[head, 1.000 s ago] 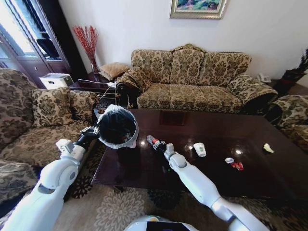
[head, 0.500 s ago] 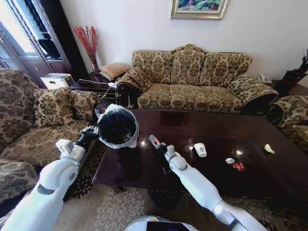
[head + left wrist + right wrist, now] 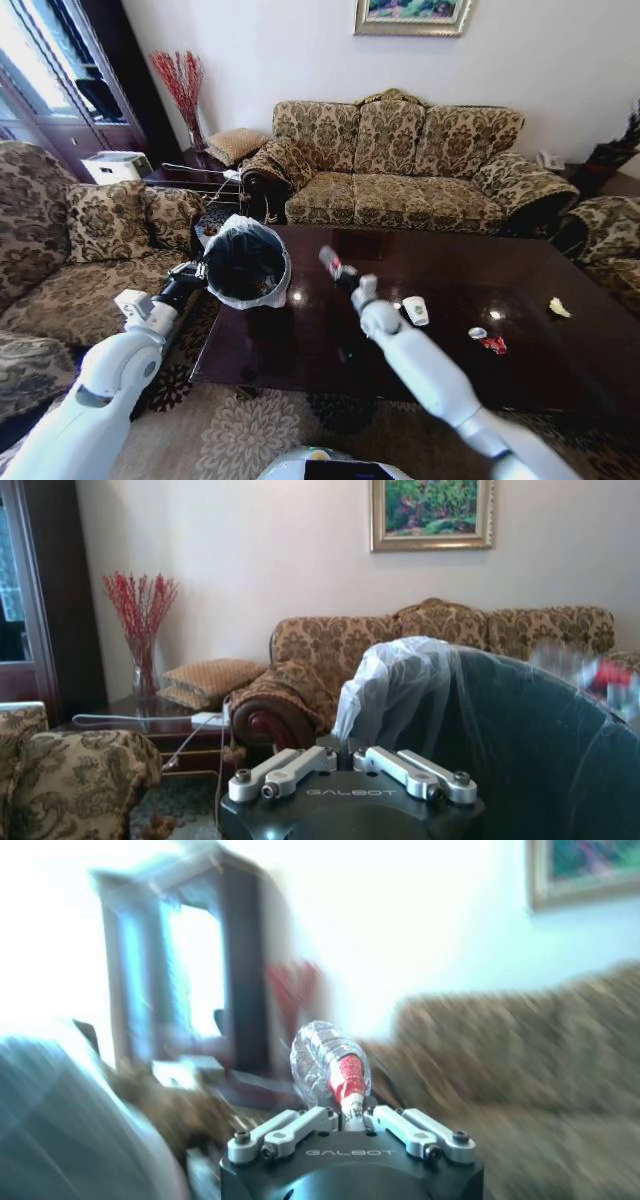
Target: Move to the front of the table and place the trash on the table into the trash bin.
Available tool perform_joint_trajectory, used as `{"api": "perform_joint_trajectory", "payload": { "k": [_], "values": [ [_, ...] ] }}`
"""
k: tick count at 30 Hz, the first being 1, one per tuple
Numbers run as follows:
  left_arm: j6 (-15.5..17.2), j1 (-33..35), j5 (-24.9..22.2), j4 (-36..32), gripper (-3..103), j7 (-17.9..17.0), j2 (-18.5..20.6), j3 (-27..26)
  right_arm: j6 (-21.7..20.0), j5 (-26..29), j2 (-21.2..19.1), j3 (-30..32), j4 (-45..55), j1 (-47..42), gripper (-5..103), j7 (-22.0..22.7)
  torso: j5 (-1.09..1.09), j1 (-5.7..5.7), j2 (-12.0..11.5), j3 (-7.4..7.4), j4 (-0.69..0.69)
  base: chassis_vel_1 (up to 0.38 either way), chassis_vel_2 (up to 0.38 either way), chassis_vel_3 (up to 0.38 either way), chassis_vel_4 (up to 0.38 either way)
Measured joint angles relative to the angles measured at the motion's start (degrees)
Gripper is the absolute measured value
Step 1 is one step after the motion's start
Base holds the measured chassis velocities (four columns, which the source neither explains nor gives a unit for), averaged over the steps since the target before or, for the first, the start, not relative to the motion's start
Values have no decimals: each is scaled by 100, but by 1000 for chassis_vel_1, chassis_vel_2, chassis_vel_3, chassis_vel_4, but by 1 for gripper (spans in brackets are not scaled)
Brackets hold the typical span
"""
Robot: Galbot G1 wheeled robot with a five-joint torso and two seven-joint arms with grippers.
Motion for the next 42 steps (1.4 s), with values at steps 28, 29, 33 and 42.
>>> {"api": "perform_joint_trajectory", "payload": {
  "k": [28,29,33,42],
  "values": [
    [139,78,-12,-179,3,39,-62,2,68,1581,337,-2445,1023,1865,30,-476,0,-1,2,0,0,0,0,0,0],
    [139,78,-5,-179,3,39,-67,2,68,1564,325,-2449,1009,1865,36,-482,0,-1,2,0,0,0,0,0,0],
    [135,77,2,-179,3,40,-73,0,68,1482,298,-2451,964,1861,46,-518,0,-1,2,0,0,0,0,0,0],
    [130,75,2,-223,3,40,-76,-12,96,1447,293,-2450,946,1836,85,-543,0,-1,2,0,0,0,0,0,0]
  ]
}}
